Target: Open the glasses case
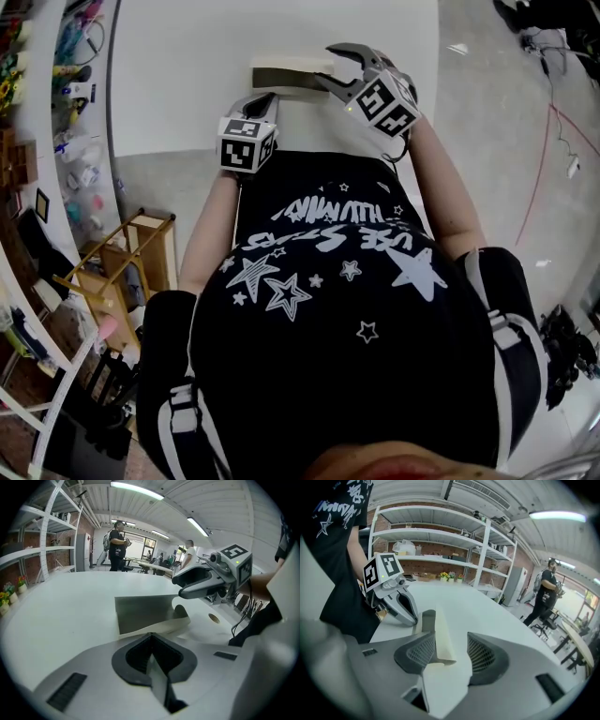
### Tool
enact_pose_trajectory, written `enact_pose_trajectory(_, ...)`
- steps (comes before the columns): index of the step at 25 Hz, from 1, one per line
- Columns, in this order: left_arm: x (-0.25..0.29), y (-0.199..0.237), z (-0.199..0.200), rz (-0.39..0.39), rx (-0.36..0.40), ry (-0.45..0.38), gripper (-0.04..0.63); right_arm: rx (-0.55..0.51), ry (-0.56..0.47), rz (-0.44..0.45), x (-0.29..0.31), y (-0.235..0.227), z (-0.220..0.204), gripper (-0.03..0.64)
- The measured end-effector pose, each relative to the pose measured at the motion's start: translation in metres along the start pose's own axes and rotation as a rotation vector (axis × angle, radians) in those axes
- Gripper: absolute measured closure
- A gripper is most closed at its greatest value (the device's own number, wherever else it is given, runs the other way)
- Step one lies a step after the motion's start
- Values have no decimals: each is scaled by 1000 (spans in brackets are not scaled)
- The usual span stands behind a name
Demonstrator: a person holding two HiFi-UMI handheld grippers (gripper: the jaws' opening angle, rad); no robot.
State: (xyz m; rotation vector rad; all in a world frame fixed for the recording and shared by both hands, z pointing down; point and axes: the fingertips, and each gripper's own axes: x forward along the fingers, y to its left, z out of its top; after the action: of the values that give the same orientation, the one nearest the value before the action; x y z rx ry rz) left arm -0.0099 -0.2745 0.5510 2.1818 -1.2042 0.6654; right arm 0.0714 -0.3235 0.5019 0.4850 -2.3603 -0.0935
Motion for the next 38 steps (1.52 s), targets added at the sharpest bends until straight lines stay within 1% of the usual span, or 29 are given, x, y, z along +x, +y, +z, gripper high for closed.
enact_pose_trajectory(4,0,1,-4,10,8,18,583,40,-17,-9,0,-7,0,399)
enact_pose_trajectory(8,-2,7,-5,16,-5,16,583,131,-37,-9,3,-14,-4,408)
enact_pose_trajectory(17,-18,11,6,-16,9,-27,583,305,-37,-26,9,-21,-13,410)
enact_pose_trajectory(20,-26,19,9,-23,4,-36,583,336,-21,-44,10,-22,-13,410)
enact_pose_trajectory(23,-32,25,13,-38,2,-47,583,344,-9,-64,10,-19,-12,410)
enact_pose_trajectory(25,-35,29,17,-56,10,-55,583,355,-15,-91,7,-19,-8,410)
enact_pose_trajectory(27,-39,33,21,-76,19,-62,583,389,-35,-125,3,-19,-3,410)
enact_pose_trajectory(31,-45,38,28,-127,44,-73,583,437,-48,-220,-10,-22,1,410)
enact_pose_trajectory(38,-49,46,36,-234,82,-95,583,552,-72,-381,-42,1,1,410)
